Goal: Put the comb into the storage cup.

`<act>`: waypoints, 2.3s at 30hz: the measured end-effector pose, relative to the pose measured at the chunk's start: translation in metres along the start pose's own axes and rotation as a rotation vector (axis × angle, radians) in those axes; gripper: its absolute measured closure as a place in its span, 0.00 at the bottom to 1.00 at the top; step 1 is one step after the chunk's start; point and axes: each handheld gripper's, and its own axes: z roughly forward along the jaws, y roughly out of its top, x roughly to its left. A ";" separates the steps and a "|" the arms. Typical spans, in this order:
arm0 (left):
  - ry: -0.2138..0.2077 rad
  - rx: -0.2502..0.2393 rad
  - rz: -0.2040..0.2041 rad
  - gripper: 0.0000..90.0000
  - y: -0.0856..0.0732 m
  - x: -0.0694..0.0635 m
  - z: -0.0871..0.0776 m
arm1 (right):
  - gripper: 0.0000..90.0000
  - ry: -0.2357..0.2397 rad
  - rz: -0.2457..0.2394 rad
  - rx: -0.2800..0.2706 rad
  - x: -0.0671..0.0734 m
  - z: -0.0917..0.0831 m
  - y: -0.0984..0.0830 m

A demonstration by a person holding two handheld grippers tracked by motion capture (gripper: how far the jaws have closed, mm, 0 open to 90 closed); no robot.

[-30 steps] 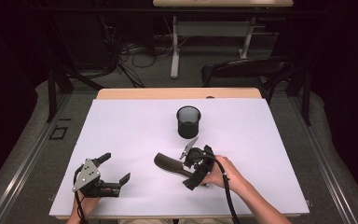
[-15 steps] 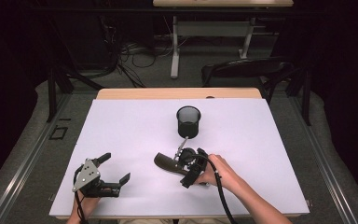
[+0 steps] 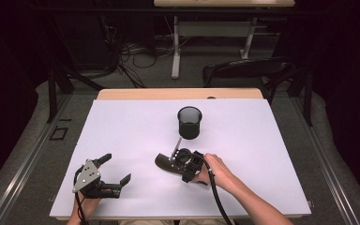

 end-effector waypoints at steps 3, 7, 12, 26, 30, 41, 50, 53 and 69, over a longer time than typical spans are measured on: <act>0.000 -0.001 0.000 0.00 0.000 0.000 0.000 | 0.70 -0.001 0.009 0.017 -0.002 0.002 0.001; 0.000 0.001 -0.001 0.00 0.000 0.000 0.000 | 0.71 -0.009 0.015 0.032 -0.003 0.005 0.002; -0.001 0.001 0.000 0.00 0.000 0.000 0.000 | 0.73 -0.014 0.030 0.043 -0.005 0.010 0.002; 0.001 0.003 -0.002 0.00 0.000 0.000 0.000 | 0.80 0.024 0.051 0.030 -0.009 0.014 0.000; 0.001 0.004 -0.002 0.00 0.000 0.001 0.000 | 0.81 0.027 0.045 0.020 -0.009 0.014 -0.001; 0.003 0.007 -0.002 0.00 0.000 0.001 0.000 | 0.81 0.032 0.045 -0.035 -0.010 0.002 -0.006; 0.004 0.006 -0.005 0.00 -0.001 0.001 0.001 | 0.81 0.028 0.051 -0.102 -0.011 -0.010 -0.013; 0.004 0.008 -0.003 0.00 -0.001 0.001 0.001 | 0.81 0.032 0.056 -0.127 -0.011 -0.013 -0.015; 0.007 0.007 -0.006 0.00 -0.001 0.002 0.000 | 0.81 0.046 0.079 -0.239 -0.016 -0.023 -0.031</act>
